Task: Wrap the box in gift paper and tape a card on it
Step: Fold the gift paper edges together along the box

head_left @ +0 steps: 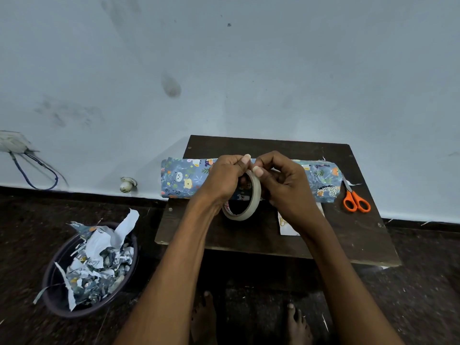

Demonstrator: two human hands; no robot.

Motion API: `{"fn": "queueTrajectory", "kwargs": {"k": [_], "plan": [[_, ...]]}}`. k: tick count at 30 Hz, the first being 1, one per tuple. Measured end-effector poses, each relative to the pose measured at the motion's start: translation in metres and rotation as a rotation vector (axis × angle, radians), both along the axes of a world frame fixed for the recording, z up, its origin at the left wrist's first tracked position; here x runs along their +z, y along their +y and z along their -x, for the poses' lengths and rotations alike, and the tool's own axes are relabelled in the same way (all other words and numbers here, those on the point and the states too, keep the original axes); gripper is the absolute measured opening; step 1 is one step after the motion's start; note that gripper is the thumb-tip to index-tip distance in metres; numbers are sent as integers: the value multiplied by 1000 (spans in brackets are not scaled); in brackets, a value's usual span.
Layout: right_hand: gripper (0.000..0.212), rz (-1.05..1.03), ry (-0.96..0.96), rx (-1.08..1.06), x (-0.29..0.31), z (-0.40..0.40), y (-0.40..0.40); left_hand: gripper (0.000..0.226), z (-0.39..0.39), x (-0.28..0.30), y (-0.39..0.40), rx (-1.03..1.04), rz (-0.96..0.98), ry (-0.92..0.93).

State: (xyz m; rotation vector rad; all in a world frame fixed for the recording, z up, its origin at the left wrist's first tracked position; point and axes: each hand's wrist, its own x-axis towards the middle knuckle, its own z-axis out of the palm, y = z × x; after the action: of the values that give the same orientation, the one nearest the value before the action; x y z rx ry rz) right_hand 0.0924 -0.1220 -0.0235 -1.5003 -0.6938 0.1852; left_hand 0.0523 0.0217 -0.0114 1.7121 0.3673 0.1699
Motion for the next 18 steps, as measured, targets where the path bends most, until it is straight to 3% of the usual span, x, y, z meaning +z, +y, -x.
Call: {"fn": "queueTrajectory", "kwargs": {"k": [13,18], "plan": [[23,111,-54,12,3,5,3,43,0,-2,0,-9,1,-17],[12,41,-12,-39,0,7,3,50,-1,-2,0,15,45,-14]]}}
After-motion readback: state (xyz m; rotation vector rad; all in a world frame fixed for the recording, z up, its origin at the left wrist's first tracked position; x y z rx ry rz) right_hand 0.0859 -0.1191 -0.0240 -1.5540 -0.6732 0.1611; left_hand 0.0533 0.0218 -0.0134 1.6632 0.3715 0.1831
